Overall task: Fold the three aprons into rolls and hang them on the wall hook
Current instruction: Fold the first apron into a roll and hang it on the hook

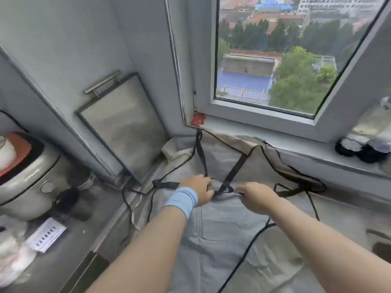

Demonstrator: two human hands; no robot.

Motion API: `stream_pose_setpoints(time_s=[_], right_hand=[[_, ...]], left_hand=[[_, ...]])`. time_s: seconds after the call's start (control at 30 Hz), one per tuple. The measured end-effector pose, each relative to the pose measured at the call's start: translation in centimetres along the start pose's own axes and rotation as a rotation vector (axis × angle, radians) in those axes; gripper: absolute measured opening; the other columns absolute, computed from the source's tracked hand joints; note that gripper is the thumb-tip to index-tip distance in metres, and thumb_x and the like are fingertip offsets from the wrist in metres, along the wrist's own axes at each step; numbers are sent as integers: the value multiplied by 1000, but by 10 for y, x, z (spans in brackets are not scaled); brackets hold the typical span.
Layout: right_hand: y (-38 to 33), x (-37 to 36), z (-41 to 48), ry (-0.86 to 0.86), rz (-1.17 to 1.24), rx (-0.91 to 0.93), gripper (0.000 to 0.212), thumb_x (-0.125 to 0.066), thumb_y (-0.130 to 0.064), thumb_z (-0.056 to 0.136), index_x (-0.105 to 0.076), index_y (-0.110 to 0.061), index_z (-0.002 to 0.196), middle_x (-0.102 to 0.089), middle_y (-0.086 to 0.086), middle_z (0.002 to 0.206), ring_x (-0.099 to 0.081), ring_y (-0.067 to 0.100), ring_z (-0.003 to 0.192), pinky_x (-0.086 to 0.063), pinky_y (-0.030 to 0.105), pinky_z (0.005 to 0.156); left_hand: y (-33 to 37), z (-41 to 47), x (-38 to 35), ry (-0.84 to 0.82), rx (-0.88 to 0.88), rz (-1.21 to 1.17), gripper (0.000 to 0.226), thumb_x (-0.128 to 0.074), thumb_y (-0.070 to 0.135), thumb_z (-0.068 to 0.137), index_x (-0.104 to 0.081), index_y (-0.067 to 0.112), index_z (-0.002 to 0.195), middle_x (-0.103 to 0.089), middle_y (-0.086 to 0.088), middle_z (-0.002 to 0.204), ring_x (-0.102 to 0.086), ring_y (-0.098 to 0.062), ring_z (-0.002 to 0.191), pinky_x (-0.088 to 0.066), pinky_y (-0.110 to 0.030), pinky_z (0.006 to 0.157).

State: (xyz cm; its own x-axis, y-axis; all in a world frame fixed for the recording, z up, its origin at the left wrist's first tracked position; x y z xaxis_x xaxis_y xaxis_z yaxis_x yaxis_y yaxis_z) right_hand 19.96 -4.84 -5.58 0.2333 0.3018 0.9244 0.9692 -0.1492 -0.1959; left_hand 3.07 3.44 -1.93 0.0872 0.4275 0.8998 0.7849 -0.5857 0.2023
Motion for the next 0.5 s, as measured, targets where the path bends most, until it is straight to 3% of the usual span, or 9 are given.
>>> stream_pose_setpoints(time_s=[0.13, 0.23, 0.33, 0.43, 0.5], right_hand=[[-5, -54, 17, -102, 36, 27, 41, -45, -27, 95, -53, -34, 135, -48, -4, 144, -46, 21, 130, -42, 34, 100], [-18, -91, 26, -173, 72, 35, 49, -49, -30, 91, -46, -34, 140, -40, 0, 148, -35, 24, 138, -39, 39, 106], [-42, -116, 28, -264, 25, 41, 55, -48, -33, 89, -39, -36, 143, -31, 7, 148, -24, 29, 141, -36, 43, 107], [-68, -119, 27, -231, 35, 60, 61, -50, -34, 84, -38, -36, 143, -30, 8, 147, -21, 28, 141, -31, 42, 109], [-80, -119, 25, -210, 79, 59, 57, -52, -30, 80, -43, -36, 137, -35, 5, 142, -28, 26, 136, -34, 41, 104]], left_hand=[[-2, 15, -74, -208, 25, 36, 46, -43, 44, 92, -44, 30, 136, -40, -2, 142, -42, -27, 129, -39, -42, 102], [-23, 16, -117, -323, 4, 132, 67, -45, 51, 89, -22, 33, 150, -13, -2, 160, -15, -25, 146, -24, -42, 115], [-55, 14, -138, -360, 1, 234, 79, -44, 52, 89, -2, 36, 153, 7, 0, 162, 7, -23, 149, -9, -40, 119], [-89, 17, -131, -329, 39, 276, 80, -46, 48, 88, 3, 40, 152, 10, 0, 162, 11, -22, 149, -7, -40, 118], [-105, 22, -122, -315, 26, 335, 77, -48, 44, 88, -7, 35, 153, 0, -3, 162, 7, -22, 149, -15, -39, 117]])
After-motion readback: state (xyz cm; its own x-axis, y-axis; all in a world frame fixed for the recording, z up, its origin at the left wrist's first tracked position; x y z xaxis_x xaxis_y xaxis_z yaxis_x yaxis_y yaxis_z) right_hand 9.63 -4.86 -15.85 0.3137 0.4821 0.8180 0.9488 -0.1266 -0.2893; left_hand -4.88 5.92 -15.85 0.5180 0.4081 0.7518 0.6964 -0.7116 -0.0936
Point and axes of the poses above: each hand's wrist, its own z-axis towards the middle knuckle, its own x-axis out of the back of the hand, y = z × x, the point moved 5 cm from there along z, towards the middle knuckle
